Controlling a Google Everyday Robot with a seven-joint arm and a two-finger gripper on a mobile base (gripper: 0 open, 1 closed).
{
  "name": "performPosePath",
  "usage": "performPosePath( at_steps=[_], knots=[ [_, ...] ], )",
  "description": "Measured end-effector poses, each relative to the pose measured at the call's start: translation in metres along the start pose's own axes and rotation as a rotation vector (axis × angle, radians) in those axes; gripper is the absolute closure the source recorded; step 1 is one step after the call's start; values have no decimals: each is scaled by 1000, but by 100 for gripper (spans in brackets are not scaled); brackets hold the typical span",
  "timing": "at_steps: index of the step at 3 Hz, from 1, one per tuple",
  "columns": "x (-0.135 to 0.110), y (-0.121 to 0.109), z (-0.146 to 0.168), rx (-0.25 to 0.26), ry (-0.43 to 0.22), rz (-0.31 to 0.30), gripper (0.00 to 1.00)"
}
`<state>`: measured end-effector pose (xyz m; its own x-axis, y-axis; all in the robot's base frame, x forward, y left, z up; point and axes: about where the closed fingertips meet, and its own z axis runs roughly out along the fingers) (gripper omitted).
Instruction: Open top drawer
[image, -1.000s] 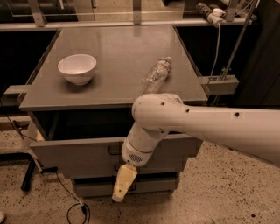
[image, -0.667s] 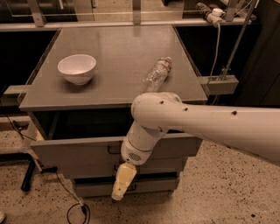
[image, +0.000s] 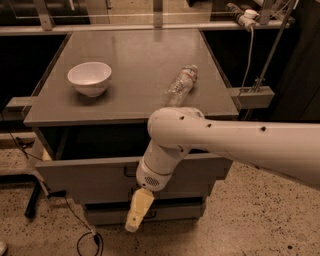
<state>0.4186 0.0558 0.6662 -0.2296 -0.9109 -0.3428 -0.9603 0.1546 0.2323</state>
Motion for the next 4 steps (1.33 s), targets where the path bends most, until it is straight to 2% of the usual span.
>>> performPosePath(
  at_steps=[1, 2, 3, 4],
  knots=[
    [2, 11, 1, -16, 4, 17, 0],
    [2, 12, -1, -16, 4, 17, 0],
    [8, 30, -7, -18, 15, 30, 0],
    [8, 30, -8, -18, 16, 31, 0]
  ],
)
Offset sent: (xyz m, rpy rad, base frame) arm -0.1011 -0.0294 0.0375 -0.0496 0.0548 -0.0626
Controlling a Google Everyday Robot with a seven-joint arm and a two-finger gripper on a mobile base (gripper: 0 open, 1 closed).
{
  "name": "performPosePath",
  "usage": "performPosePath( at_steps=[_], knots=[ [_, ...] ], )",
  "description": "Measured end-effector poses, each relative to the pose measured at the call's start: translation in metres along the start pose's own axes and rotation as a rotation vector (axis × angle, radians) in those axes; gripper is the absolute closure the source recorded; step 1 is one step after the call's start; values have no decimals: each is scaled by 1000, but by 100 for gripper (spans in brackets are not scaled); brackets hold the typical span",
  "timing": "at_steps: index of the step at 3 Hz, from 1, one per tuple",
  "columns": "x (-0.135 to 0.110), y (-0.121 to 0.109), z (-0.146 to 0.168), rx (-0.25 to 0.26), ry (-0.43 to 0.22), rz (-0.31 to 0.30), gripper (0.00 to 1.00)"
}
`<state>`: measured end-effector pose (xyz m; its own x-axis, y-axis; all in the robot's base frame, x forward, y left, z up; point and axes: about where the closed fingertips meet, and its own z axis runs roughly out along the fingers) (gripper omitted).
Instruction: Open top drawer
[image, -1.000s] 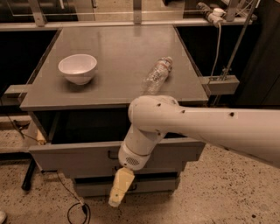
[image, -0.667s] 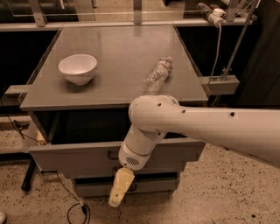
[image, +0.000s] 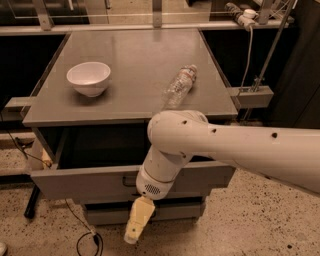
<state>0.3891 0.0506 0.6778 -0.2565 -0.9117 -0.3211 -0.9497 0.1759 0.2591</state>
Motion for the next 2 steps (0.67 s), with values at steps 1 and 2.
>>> performPosePath(
  at_steps=[1, 2],
  knots=[
    [7, 13, -5, -4, 6, 21, 0],
    [7, 13, -6, -4, 6, 21, 0]
  ],
)
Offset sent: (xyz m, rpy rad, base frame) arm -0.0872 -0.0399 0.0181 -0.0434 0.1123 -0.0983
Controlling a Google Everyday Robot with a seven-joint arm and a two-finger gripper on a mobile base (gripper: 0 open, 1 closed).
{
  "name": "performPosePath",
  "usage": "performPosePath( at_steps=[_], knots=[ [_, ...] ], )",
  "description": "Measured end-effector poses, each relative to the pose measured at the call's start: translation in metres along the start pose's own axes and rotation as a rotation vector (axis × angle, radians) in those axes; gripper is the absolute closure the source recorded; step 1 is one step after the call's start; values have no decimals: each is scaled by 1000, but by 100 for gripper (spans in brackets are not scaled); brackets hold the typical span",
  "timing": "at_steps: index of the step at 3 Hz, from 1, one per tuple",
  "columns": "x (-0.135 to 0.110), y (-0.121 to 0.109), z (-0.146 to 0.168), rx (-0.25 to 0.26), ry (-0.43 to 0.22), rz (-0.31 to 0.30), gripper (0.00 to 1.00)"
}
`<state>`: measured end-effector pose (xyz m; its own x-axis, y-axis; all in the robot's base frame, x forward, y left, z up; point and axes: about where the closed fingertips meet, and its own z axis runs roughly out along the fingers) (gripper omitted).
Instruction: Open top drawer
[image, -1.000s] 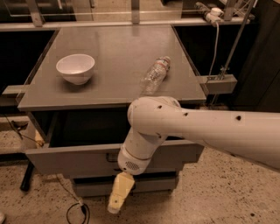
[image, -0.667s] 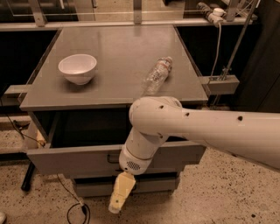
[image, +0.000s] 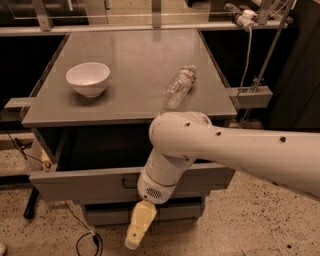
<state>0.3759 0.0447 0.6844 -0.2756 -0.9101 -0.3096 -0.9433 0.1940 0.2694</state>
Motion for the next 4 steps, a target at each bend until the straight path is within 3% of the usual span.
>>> performPosePath(
  at_steps=[1, 2, 4],
  knots=[
    [21, 30, -1, -31, 9, 50, 0],
    [23, 31, -1, -33, 9, 57, 0],
    [-12, -2, -72, 124, -2, 16, 0]
  ],
)
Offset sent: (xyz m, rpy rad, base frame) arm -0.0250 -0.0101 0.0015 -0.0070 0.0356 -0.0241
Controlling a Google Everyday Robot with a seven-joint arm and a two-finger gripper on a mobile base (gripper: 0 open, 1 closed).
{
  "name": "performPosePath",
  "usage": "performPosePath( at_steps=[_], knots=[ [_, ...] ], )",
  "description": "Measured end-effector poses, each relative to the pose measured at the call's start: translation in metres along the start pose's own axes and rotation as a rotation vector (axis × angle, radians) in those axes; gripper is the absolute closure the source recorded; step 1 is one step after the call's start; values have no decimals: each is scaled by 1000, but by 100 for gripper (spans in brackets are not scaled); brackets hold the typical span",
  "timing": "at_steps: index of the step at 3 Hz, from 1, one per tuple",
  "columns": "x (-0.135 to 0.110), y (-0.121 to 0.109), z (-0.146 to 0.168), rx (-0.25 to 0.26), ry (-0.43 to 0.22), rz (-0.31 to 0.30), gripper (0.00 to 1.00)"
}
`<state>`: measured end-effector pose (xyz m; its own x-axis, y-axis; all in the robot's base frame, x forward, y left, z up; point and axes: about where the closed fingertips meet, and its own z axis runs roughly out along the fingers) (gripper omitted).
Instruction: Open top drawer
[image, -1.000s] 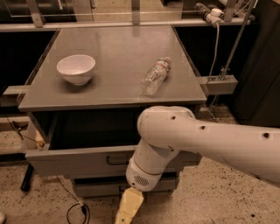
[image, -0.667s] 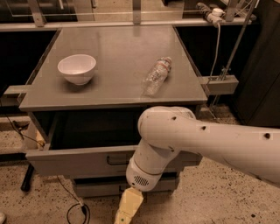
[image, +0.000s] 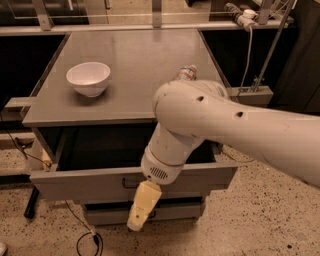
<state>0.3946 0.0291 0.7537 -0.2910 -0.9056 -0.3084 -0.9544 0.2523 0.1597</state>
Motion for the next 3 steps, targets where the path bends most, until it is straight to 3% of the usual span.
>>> performPosePath(
  at_steps=[1, 3],
  knots=[
    [-13, -17, -7, 17, 0, -11, 0],
    [-38, -53, 22, -14, 41, -46, 0]
  ],
)
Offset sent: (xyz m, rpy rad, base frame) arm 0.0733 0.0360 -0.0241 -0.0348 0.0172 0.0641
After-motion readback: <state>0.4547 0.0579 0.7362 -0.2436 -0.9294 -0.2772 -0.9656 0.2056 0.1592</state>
